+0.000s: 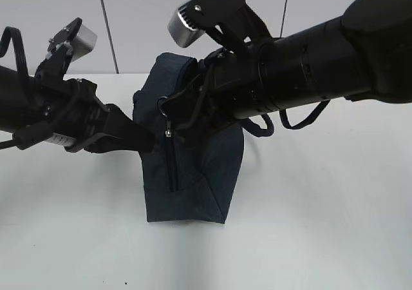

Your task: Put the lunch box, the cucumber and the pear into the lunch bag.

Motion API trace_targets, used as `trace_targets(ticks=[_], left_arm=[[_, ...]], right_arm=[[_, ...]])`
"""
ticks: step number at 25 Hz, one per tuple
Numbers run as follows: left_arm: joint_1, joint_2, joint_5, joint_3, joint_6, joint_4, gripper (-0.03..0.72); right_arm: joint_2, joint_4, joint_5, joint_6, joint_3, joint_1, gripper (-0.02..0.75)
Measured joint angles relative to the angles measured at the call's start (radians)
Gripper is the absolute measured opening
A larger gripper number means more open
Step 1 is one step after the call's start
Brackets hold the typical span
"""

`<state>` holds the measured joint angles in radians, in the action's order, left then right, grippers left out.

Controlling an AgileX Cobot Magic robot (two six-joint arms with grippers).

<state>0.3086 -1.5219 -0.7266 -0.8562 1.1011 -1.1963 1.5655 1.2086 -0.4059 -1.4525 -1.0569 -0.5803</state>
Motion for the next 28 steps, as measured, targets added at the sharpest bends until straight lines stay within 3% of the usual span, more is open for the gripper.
trace_targets(ticks=[13,28], left_arm=[[-0.001,0.000,-0.066,-0.001,0.000,0.088,-0.012],[-0.001,0.000,-0.099,-0.006,0.000,0.116,-0.012]], right_arm=[[0.000,0.000,0.033,0.000,0.000,0.000,0.006],[-0.002,0.002,0.047,0.002,-0.051,0.006,0.006]])
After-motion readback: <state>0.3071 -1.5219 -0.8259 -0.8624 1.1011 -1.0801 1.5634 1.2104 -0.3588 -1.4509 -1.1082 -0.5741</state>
